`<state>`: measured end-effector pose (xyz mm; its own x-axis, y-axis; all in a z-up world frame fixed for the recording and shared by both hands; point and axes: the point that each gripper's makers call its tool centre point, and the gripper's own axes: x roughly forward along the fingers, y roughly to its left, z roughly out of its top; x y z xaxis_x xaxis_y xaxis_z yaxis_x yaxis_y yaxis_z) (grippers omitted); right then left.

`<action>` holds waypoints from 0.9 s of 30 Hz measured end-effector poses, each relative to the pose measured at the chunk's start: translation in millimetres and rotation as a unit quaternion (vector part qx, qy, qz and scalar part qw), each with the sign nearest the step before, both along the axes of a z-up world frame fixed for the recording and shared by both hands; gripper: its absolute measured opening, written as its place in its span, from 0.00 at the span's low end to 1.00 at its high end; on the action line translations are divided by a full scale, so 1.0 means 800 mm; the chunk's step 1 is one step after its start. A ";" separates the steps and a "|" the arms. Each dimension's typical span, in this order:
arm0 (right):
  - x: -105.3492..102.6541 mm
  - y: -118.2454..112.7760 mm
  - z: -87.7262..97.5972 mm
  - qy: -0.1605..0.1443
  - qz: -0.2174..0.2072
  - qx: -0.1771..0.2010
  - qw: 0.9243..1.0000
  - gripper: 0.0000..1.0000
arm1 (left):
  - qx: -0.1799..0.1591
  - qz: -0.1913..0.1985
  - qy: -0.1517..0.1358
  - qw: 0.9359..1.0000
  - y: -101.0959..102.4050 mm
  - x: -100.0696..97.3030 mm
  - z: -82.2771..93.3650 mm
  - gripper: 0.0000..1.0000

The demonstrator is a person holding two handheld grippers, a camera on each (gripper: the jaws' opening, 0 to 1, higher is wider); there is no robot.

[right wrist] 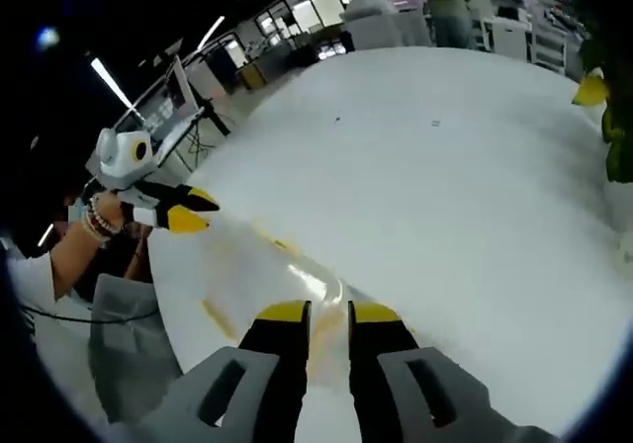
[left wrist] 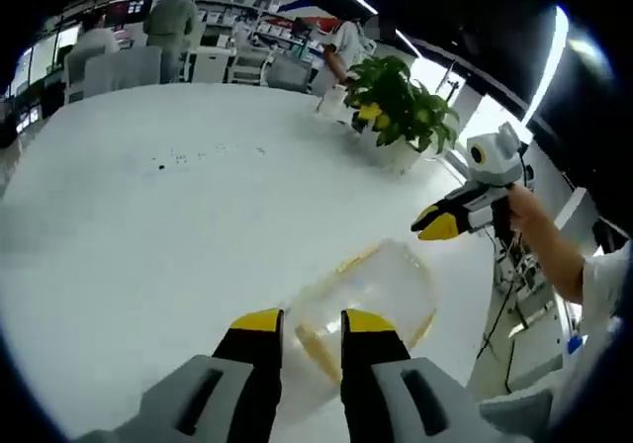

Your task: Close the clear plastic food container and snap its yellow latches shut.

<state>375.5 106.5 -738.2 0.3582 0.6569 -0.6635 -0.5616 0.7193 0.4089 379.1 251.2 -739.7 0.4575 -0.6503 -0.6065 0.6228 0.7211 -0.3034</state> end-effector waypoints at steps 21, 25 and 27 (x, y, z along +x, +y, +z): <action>-0.005 0.114 -0.026 0.020 0.096 0.004 0.995 0.00 | 0.006 -0.105 0.017 0.994 -0.099 -0.042 -0.033 0.00; 0.022 0.105 -0.028 -0.018 0.087 -0.036 0.995 0.00 | -0.001 -0.114 0.033 0.993 -0.101 -0.054 -0.032 0.00; 0.030 0.104 -0.027 -0.027 0.085 -0.044 0.995 0.00 | 0.004 -0.122 0.033 0.992 -0.100 -0.063 -0.033 0.00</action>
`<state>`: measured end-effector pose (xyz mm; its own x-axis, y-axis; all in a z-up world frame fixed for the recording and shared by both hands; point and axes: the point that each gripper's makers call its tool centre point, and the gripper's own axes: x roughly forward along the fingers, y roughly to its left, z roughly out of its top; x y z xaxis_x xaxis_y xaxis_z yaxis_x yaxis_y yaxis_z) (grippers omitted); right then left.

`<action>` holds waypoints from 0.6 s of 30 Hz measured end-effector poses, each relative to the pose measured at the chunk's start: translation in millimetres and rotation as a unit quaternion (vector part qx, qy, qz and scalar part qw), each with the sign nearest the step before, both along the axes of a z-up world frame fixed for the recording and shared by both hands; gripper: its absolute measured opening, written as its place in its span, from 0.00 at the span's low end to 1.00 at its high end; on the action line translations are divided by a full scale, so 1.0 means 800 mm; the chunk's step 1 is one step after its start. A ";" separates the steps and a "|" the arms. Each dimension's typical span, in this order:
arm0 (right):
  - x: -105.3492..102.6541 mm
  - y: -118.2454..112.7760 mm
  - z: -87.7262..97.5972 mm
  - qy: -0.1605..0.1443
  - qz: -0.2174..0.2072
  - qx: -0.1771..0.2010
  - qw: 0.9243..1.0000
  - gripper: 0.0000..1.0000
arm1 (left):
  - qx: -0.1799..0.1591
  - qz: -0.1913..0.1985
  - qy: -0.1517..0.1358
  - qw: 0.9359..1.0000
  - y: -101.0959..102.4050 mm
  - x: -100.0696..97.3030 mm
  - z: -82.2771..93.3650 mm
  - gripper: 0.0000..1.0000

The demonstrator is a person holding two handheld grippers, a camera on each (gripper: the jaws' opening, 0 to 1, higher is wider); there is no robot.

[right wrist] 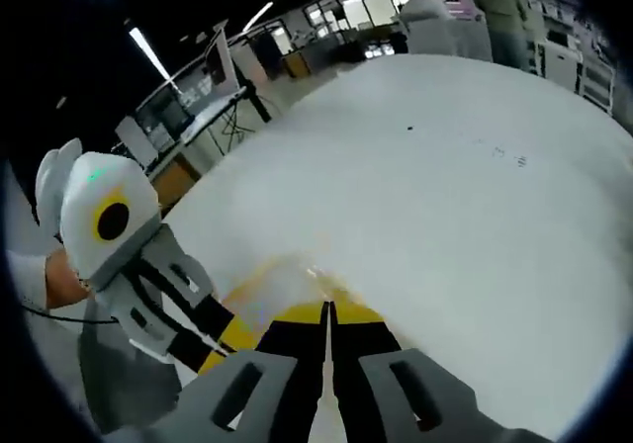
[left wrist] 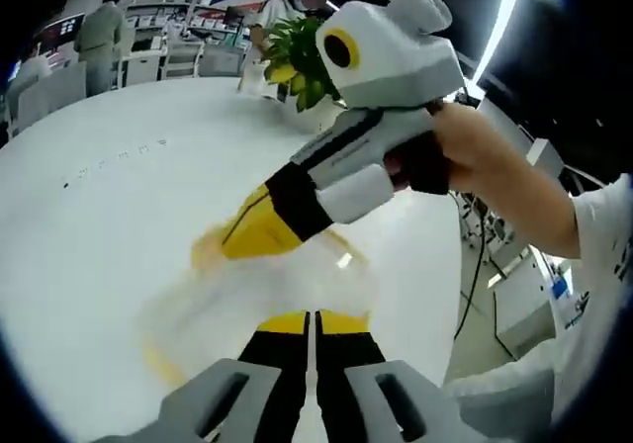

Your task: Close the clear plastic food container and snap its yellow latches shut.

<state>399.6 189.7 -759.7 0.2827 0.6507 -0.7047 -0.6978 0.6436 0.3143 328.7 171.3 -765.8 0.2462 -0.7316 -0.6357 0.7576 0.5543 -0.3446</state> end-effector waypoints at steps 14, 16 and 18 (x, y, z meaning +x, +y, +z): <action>0.034 -0.006 -0.023 -0.001 -0.004 -0.042 0.999 0.00 | -0.005 -0.054 0.014 0.998 -0.005 -0.056 0.005 0.00; 0.035 -0.008 -0.028 0.005 -0.008 -0.043 0.999 0.00 | -0.008 -0.057 0.013 0.998 -0.007 -0.065 0.004 0.00; 0.033 -0.007 -0.030 0.014 -0.008 -0.037 0.999 0.00 | -0.009 -0.064 0.007 0.998 -0.009 -0.071 0.001 0.00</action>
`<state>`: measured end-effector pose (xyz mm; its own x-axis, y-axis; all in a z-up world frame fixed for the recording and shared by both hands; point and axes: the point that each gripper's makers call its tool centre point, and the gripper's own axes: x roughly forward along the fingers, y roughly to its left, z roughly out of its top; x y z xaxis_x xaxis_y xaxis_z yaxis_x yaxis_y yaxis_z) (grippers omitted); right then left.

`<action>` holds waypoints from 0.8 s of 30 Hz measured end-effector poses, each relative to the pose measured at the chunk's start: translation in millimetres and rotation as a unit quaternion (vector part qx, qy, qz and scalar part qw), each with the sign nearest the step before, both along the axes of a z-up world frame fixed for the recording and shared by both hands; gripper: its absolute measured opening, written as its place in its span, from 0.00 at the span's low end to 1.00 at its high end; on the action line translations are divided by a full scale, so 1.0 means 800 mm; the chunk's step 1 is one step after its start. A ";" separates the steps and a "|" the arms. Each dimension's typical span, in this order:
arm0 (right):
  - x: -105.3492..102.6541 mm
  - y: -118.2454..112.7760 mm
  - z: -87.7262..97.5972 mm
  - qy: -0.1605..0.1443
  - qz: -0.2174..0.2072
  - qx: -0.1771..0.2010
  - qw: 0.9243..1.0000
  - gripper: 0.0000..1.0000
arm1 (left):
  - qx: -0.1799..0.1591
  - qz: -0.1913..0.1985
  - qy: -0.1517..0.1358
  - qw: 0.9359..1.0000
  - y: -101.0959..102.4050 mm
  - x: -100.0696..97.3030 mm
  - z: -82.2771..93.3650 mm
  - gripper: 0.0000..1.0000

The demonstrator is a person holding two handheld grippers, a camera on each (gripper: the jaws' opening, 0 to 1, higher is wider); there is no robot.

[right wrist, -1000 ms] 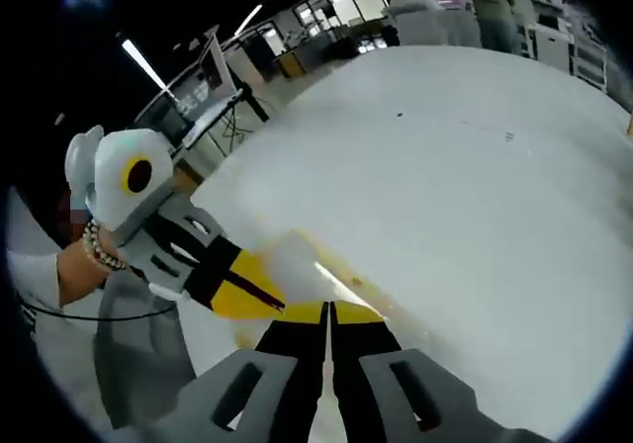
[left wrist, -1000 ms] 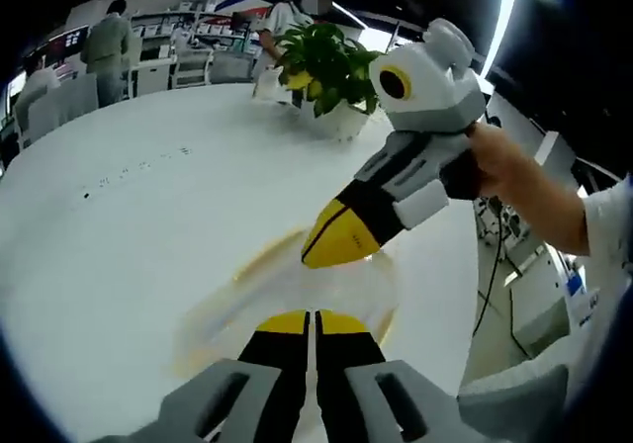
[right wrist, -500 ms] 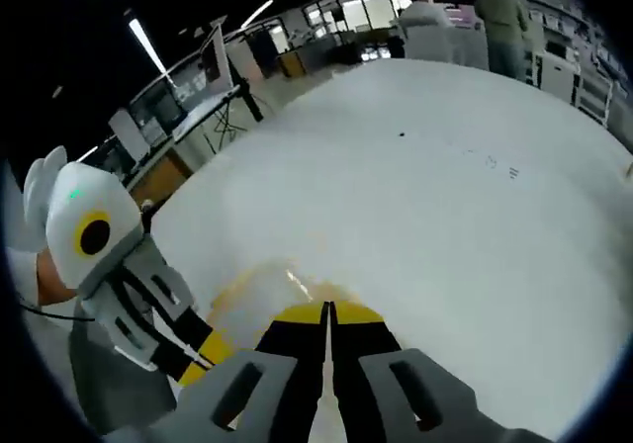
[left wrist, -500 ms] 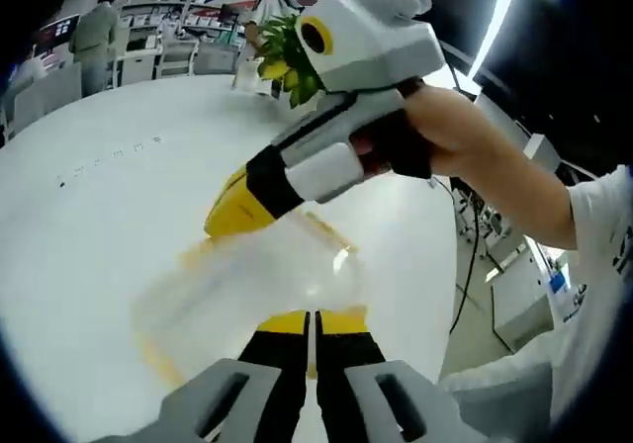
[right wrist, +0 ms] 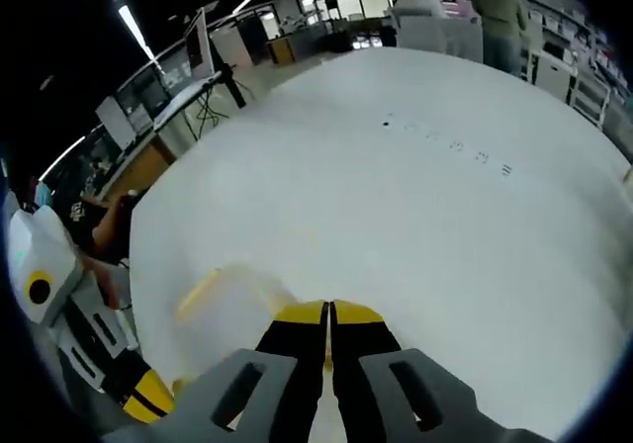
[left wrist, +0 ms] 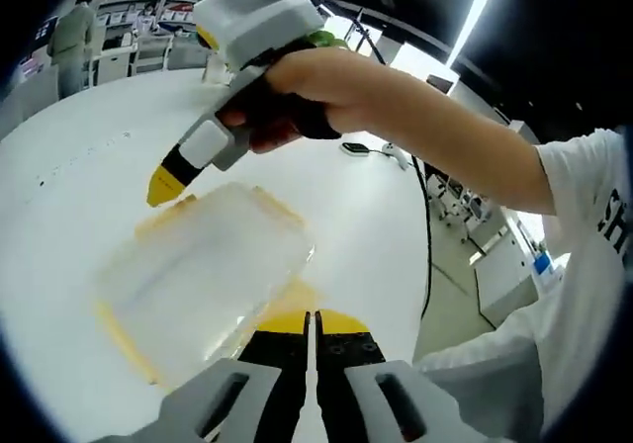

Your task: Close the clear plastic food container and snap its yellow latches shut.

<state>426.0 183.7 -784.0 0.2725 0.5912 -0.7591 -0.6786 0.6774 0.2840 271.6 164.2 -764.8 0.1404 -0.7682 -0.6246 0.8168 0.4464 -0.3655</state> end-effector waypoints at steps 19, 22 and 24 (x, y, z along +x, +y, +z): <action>-0.011 0.003 0.040 -0.028 0.150 -0.054 0.987 0.25 | -0.059 -0.072 -0.099 0.991 -0.015 -0.013 0.037 0.07; -0.033 0.006 0.037 -0.012 0.240 -0.094 0.966 0.49 | -0.006 -0.100 -0.206 0.974 -0.006 0.012 0.035 0.22; -0.037 0.003 0.032 -0.021 0.278 -0.122 0.953 0.41 | 0.016 -0.121 -0.247 0.961 -0.006 0.022 0.029 0.39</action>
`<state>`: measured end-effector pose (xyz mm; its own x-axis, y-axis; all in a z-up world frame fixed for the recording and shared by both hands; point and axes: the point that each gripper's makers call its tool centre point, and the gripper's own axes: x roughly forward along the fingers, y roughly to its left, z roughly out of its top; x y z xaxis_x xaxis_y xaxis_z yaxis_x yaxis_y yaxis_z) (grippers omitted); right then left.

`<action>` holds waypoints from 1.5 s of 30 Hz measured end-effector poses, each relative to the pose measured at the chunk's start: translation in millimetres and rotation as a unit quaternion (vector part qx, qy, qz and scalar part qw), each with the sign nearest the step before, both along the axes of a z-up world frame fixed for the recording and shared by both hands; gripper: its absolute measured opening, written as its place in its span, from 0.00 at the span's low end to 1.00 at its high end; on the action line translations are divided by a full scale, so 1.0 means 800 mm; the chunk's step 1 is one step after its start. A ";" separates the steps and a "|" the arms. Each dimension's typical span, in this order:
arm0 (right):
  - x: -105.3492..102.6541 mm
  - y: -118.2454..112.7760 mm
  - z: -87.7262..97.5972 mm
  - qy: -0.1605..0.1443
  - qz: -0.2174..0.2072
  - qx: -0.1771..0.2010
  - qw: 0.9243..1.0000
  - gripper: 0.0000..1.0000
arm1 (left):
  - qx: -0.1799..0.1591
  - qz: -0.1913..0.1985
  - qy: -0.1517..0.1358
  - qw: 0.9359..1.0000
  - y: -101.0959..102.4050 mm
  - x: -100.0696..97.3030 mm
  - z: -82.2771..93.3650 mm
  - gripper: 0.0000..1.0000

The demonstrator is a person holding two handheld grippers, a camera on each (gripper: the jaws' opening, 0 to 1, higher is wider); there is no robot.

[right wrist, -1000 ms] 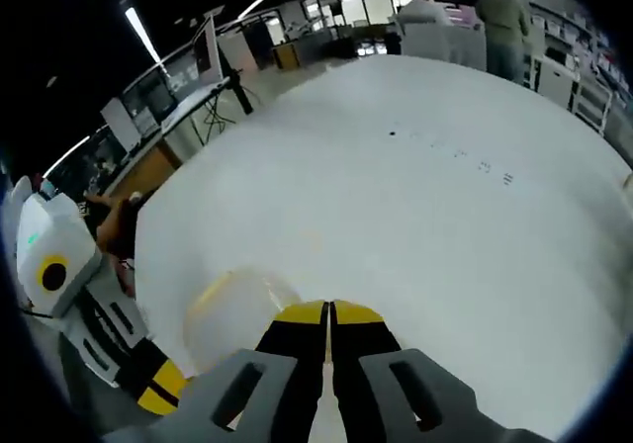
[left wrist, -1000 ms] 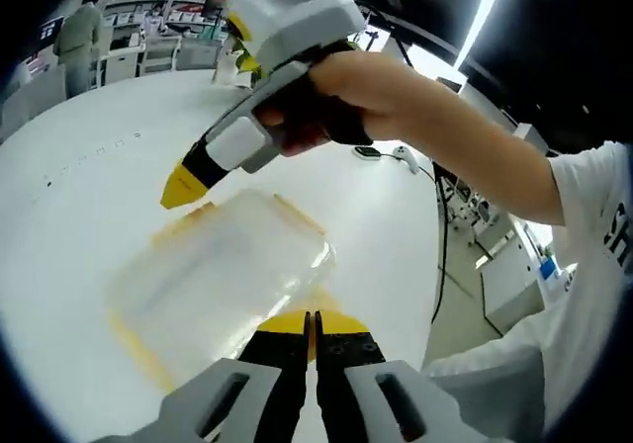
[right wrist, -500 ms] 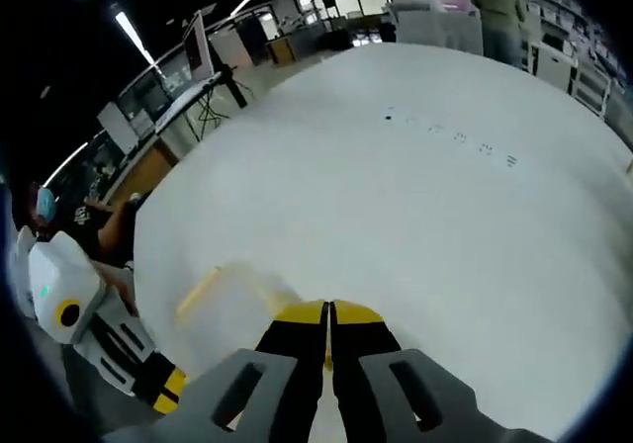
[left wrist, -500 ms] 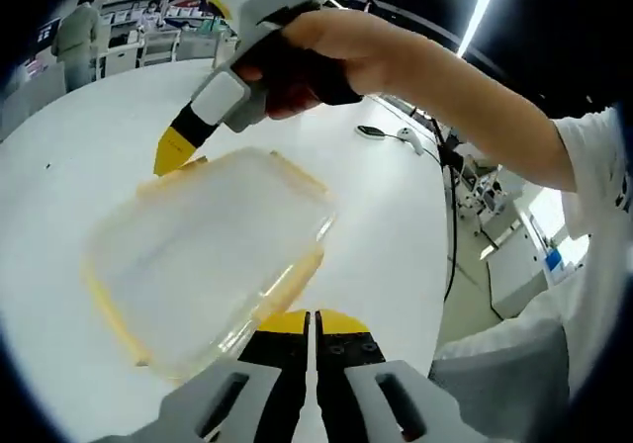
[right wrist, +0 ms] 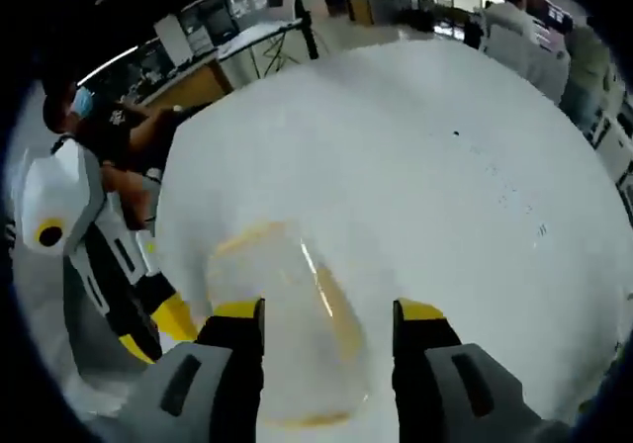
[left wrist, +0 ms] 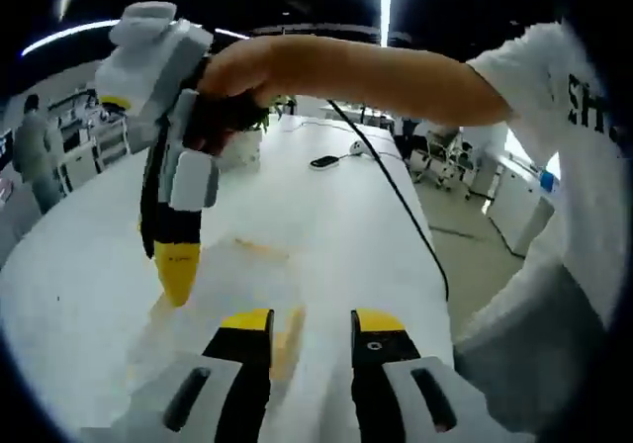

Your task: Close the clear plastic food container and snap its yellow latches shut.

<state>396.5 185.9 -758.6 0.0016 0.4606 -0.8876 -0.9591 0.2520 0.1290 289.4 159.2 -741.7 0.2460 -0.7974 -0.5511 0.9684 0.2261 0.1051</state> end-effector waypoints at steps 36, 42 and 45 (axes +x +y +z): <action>-0.030 0.001 -0.030 0.073 0.139 -0.136 0.978 0.29 | 0.138 -0.070 -0.125 0.980 0.008 0.032 -0.047 0.31; -0.029 0.002 -0.031 0.074 0.147 -0.153 0.975 0.28 | 0.138 -0.072 -0.126 0.980 0.009 0.031 -0.047 0.29; -0.028 0.001 -0.031 0.078 0.144 -0.149 0.975 0.28 | 0.139 -0.069 -0.129 0.980 0.009 0.030 -0.047 0.29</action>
<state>374.3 186.8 -783.1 -0.2352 0.1427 -0.9614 -0.9703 0.0228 0.2408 313.7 166.5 -779.6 0.3058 -0.6607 -0.6855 0.9212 0.0233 0.3884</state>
